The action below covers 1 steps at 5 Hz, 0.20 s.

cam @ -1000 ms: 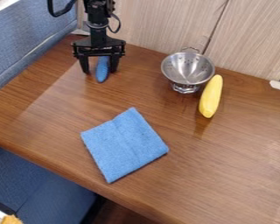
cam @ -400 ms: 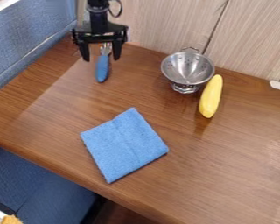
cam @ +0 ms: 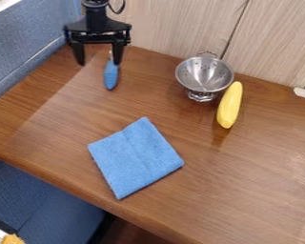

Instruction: Mueve el tenedor azul a la parte superior izquierda de la mesa.

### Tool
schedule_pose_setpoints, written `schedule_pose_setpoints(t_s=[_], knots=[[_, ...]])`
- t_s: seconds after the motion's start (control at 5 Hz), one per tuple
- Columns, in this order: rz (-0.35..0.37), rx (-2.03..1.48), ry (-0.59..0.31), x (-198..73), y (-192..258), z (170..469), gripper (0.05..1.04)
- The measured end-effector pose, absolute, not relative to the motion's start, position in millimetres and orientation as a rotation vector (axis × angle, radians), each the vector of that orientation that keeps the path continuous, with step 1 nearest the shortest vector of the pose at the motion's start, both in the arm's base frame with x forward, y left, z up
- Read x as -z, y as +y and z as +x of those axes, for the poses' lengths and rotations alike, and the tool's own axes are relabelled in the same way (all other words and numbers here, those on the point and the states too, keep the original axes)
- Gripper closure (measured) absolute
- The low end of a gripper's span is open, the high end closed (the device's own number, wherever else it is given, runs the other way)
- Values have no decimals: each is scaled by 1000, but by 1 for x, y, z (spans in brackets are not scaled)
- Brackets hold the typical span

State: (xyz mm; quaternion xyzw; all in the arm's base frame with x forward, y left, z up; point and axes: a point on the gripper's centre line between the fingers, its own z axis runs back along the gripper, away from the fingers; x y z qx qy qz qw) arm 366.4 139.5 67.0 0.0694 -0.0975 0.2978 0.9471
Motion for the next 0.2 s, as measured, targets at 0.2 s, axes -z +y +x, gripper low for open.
schedule_pose_setpoints(t_s=[0.2], knots=[[141,-606,-203,-68,140,367,84]])
